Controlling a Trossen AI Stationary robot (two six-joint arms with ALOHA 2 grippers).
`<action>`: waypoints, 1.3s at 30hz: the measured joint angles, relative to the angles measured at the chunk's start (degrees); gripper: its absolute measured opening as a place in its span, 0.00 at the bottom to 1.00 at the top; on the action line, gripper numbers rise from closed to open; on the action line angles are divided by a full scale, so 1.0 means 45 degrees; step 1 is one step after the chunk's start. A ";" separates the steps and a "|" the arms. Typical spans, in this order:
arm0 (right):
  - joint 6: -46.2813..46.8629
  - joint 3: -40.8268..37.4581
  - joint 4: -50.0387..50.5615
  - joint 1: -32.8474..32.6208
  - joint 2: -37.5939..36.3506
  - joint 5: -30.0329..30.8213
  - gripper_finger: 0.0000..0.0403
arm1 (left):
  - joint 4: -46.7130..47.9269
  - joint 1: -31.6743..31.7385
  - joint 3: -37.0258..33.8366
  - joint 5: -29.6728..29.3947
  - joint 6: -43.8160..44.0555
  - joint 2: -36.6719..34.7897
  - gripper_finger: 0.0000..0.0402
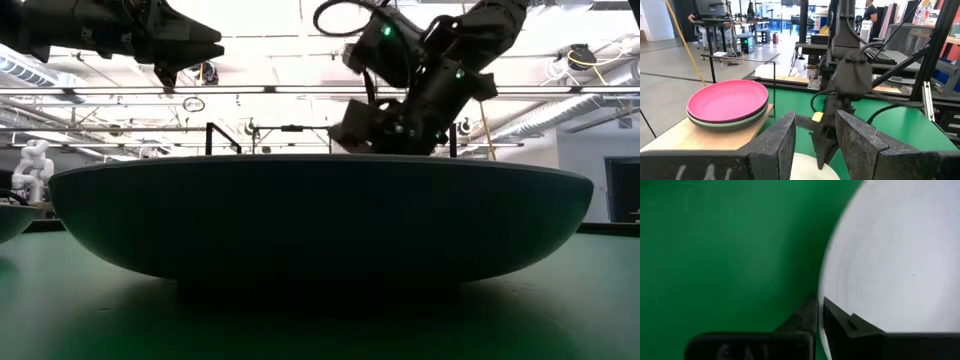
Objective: Place and stack plates onto a shelf
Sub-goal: Put the white plate on the shelf
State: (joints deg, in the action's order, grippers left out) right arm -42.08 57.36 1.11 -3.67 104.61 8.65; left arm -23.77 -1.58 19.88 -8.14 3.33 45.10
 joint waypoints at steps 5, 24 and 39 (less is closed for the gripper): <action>-0.0552 -0.0004 -0.1049 -0.0579 -0.0500 0.1193 0.01 | 0.0041 -0.0001 0.0000 0.0001 0.0000 -0.0004 0.36; -0.0328 0.3092 -0.1839 0.3561 -0.0592 0.1370 0.00 | 0.0000 0.0063 0.0005 -0.0116 0.0044 0.0001 0.36; 0.0155 0.3618 -0.1699 0.3995 0.1358 0.0380 0.00 | -0.0015 0.0097 0.0005 -0.0257 -0.0083 0.0006 0.36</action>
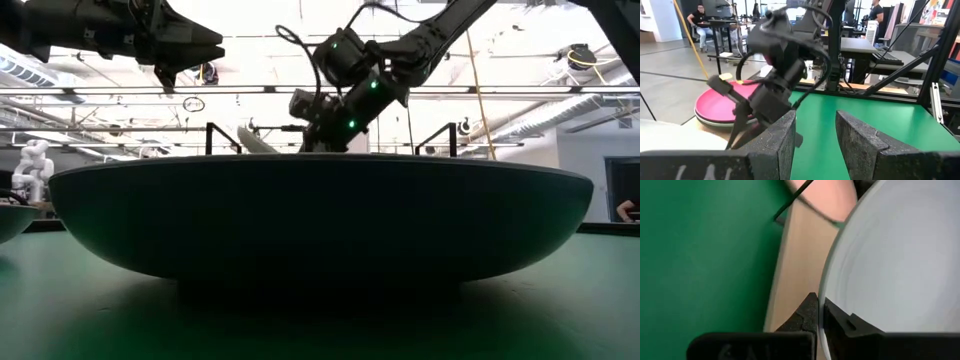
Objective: Place and stack plates onto a shelf
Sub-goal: Put the white plate on the shelf
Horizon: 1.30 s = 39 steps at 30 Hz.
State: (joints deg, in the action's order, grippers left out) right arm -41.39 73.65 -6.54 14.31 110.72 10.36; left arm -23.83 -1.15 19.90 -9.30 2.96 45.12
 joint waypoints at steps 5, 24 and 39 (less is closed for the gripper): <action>0.0019 0.0000 -0.0524 0.0024 0.0612 0.0047 0.00 | 0.0005 0.0000 0.0000 0.0000 0.0015 -0.0005 0.36; 0.0044 0.0000 -0.0764 0.0087 0.0791 0.0693 0.02 | 0.0027 0.0000 0.0000 0.0000 0.0019 -0.0005 0.36; 0.0393 0.0000 0.0096 0.0291 0.0786 0.0687 0.02 | 0.0024 0.0000 0.0000 0.0003 0.0056 -0.0005 0.36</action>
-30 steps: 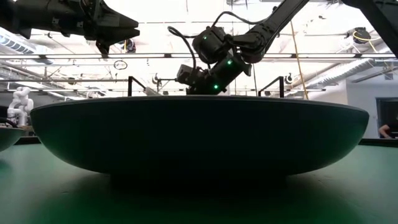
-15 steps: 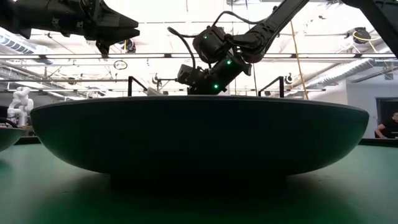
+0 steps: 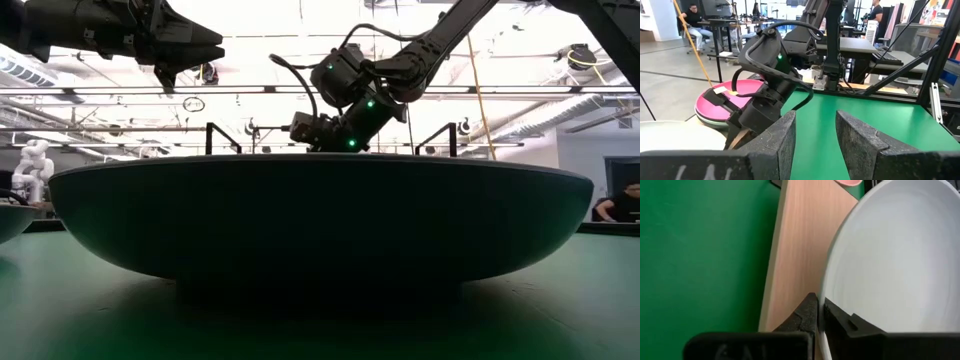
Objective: Place and stack plates onto a shelf
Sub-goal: Put the white plate on the shelf, then stack the peach plate on top of the white plate on the shelf
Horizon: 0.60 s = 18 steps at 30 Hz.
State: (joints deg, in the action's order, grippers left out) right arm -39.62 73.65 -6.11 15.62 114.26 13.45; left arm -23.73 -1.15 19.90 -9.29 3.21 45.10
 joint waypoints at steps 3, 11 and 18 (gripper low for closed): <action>-0.0009 0.0000 0.0011 -0.0010 0.0000 -0.0044 0.04 | 0.0000 0.0000 0.0000 0.0002 0.0017 0.0000 0.36; 0.0028 0.0000 -0.0012 -0.0013 0.0000 -0.0363 0.19 | 0.0000 0.0000 0.0000 0.0002 0.0022 0.0000 0.36; 0.0153 -0.0024 -0.0237 -0.0427 -0.0421 -0.0314 0.25 | 0.0003 0.0000 0.0000 0.0002 0.0022 0.0000 0.36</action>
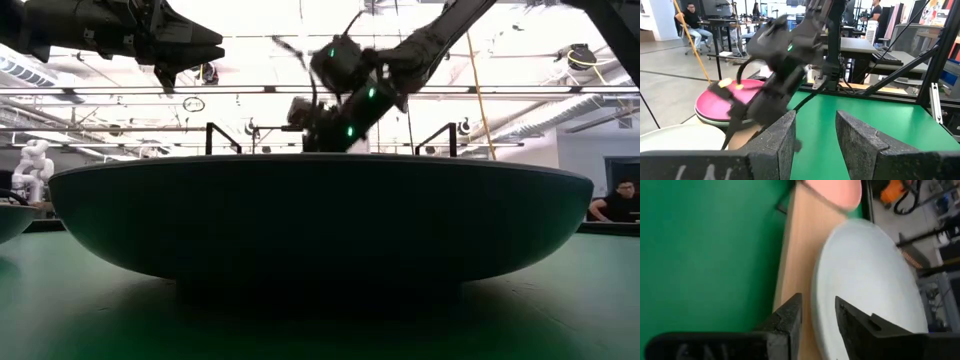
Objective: Place and stack plates onto a shelf
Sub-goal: Stack the peach plate on top of the white plate on the shelf
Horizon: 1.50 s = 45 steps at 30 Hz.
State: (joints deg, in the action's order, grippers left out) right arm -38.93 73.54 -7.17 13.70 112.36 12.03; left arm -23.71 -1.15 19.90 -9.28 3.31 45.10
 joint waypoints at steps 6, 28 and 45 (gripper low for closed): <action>0.1254 0.0005 0.1517 -0.0945 -0.2296 0.0020 0.25 | 0.0176 0.0000 0.0000 -0.0007 -0.0005 0.0000 0.36; 0.5827 -0.9222 -0.5459 -0.3336 -1.2676 -0.0024 0.20 | 1.0229 0.0082 0.2140 -0.5286 0.5546 0.1044 0.36; 0.5464 -1.1306 -0.6713 -0.3496 -1.3830 0.0061 0.20 | 1.3541 0.1756 0.3706 -0.3509 0.7034 0.5559 0.36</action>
State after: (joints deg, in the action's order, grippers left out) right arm -14.34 22.66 -37.38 -2.04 50.13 12.31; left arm 37.22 6.75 36.58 -25.07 34.96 70.12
